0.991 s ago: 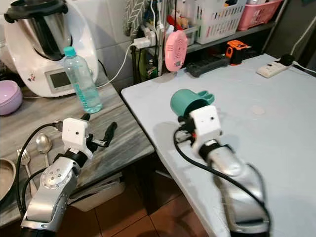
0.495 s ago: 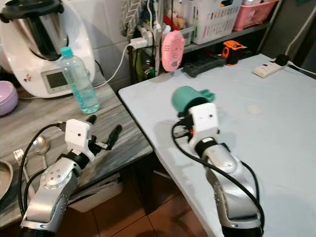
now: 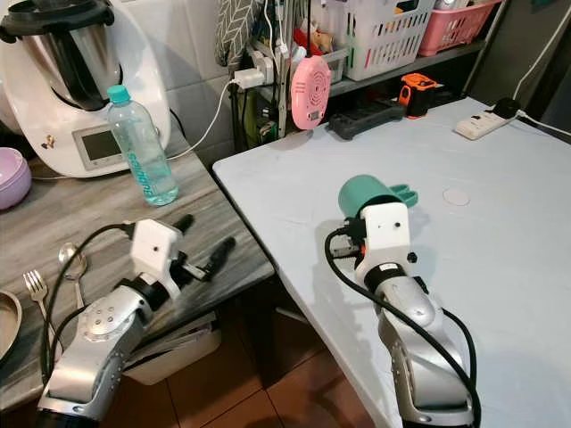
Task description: Setting the table
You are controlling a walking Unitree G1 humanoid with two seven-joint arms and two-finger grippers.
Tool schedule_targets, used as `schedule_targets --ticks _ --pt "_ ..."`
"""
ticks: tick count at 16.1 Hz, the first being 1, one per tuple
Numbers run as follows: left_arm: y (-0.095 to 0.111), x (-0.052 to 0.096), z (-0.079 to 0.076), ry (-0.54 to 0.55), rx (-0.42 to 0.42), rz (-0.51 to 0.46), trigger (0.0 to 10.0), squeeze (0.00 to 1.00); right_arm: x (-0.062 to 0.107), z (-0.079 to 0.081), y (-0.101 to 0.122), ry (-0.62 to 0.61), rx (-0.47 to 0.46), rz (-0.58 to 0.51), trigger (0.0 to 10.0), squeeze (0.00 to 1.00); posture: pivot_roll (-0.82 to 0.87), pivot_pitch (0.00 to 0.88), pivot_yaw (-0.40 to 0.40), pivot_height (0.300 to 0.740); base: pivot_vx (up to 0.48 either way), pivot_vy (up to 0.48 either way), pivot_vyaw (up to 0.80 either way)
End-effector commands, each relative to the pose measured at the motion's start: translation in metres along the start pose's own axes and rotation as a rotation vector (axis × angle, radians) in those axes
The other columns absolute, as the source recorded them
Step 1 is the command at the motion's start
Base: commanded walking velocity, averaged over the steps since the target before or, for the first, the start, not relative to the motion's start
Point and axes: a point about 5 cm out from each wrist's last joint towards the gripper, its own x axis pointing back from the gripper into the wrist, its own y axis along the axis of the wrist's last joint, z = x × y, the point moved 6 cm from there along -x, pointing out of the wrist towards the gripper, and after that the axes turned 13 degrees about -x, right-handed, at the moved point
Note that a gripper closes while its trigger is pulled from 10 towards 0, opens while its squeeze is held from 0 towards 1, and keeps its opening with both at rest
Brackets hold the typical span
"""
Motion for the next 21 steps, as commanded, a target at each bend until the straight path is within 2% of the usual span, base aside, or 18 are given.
schedule_targets --ticks 1,4,15,21 --pt "-0.0062 0.0014 0.0065 0.035 -0.002 0.026 10.0 0.0 -0.0016 0.0037 0.0045 0.013 0.015 -0.022 10.0 0.0 -0.07 0.0 0.044 0.74 0.0 0.0 0.0" --pt "-0.0035 -0.0002 0.0047 0.043 -0.019 0.018 10.0 0.0 -0.0053 0.0076 0.0064 0.028 0.014 -0.028 10.0 0.0 -0.07 0.0 0.039 0.74 0.0 0.0 0.0" --pt "-0.0065 -0.002 0.0113 0.095 -0.036 0.046 10.0 0.0 -0.0085 0.0024 0.0059 0.012 -0.006 -0.036 10.0 0.0 -0.07 0.0 0.046 0.74 0.0 0.0 0.0" --pt "-0.0081 -0.0015 0.0109 0.095 -0.035 0.055 10.0 0.0 -0.0111 0.0013 0.007 0.012 -0.005 -0.037 10.0 0.0 -0.06 0.0 0.043 0.74 -0.257 0.0 0.0"
